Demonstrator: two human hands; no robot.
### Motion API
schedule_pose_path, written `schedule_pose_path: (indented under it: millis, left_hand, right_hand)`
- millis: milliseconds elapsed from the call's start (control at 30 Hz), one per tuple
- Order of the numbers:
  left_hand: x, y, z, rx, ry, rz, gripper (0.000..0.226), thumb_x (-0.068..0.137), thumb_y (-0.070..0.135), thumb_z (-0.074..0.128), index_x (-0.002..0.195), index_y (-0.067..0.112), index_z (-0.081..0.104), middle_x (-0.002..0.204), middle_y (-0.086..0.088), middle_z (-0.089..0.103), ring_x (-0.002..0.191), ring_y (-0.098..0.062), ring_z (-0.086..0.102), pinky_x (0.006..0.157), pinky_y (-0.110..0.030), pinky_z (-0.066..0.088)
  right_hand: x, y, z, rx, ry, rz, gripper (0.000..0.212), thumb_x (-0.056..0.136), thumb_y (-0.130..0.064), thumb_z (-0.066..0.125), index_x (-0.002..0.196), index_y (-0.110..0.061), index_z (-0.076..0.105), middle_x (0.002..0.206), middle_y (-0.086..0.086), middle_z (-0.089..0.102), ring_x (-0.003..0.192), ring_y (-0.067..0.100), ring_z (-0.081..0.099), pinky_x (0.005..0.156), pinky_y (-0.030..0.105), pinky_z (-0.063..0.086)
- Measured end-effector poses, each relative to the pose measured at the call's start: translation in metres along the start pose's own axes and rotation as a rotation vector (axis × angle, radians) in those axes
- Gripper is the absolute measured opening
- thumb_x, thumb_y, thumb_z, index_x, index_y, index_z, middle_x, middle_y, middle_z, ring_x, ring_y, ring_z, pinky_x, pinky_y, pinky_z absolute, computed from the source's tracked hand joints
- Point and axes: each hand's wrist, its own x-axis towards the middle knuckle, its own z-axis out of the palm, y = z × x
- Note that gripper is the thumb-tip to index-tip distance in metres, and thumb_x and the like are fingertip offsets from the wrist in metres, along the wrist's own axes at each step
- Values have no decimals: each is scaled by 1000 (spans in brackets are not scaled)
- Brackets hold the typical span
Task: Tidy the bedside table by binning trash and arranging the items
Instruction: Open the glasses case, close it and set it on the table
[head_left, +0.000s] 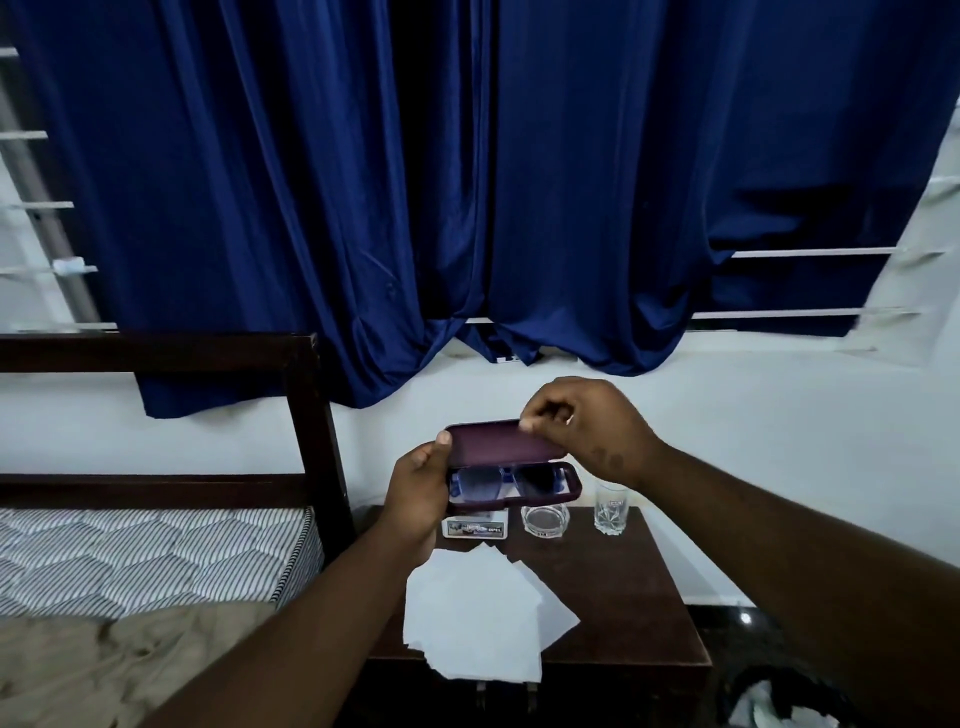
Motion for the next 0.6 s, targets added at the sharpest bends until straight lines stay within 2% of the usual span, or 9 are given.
schedule_pose_path:
  millis: [67, 100, 167, 233, 333, 433, 467, 567, 600]
  left_hand:
    - [1, -1, -2, -13, -9, -8, 40, 107, 40, 50, 100, 14, 80, 101, -13, 81, 93, -26, 79, 71, -26, 61]
    - [1, -2, -3, -16, -12, -12, 41, 107, 40, 49, 104, 11, 78, 102, -13, 81, 94, -27, 79, 71, -26, 61]
    - [3, -3, -3, -25, -17, -26, 44, 107, 41, 48, 110, 6, 74, 102, -14, 81, 94, -28, 79, 70, -26, 61]
    - [2, -4, -3, -33, -23, -49, 45, 107, 41, 48, 114, 4, 72, 104, -15, 81, 94, -28, 79, 70, -27, 62]
    - [0, -5, -3, -58, -40, -94, 45, 106, 41, 48, 115, 5, 72, 106, -17, 80, 94, -31, 79, 73, -34, 64]
    - [-1, -9, -2, -30, -45, -148, 45, 107, 45, 45, 119, 10, 71, 110, -16, 79, 100, -36, 77, 90, -55, 61]
    - [-1, -9, -3, -16, -46, -168, 46, 107, 47, 43, 120, 13, 71, 110, -15, 79, 101, -36, 77, 92, -60, 60]
    - [-1, -7, -6, -12, -85, -274, 54, 104, 60, 37, 121, 21, 69, 102, -8, 82, 94, -33, 79, 83, -55, 63]
    - [-1, -6, -6, -11, -107, -322, 58, 101, 67, 36, 119, 23, 69, 101, -8, 82, 94, -33, 79, 85, -55, 63]
  right_hand:
    - [-9, 11, 4, 42, 220, 138, 10, 86, -44, 69, 84, -34, 69, 84, -15, 71, 77, 3, 64, 65, 14, 46]
    - [-14, 16, 6, 44, 270, 236, 14, 88, -47, 67, 89, -33, 67, 86, -11, 70, 76, 6, 65, 68, 19, 50]
    - [-22, 24, 10, 219, 187, 496, 29, 92, -54, 63, 103, -27, 63, 95, 1, 69, 78, 18, 68, 72, 34, 56]
    - [-30, 25, 11, 607, -51, 725, 46, 93, -63, 55, 116, -23, 60, 107, 15, 68, 83, 27, 70, 68, 39, 60]
    - [-40, 27, 12, 922, -270, 768, 61, 91, -68, 54, 133, -24, 58, 130, 17, 66, 108, 33, 72, 72, 37, 60]
    - [-44, 28, 17, 1048, -313, 737, 65, 90, -64, 61, 139, -22, 55, 137, 15, 65, 121, 34, 67, 81, 38, 60]
    - [-45, 30, 18, 1083, -318, 735, 64, 90, -63, 62, 139, -22, 55, 137, 14, 65, 121, 34, 67, 84, 39, 61]
    - [-46, 37, 23, 1151, -305, 746, 63, 89, -60, 66, 138, -22, 57, 137, 17, 65, 123, 33, 66, 100, 45, 57]
    - [-47, 39, 24, 1165, -297, 751, 62, 89, -59, 66, 137, -21, 58, 136, 19, 66, 122, 34, 67, 103, 46, 55]
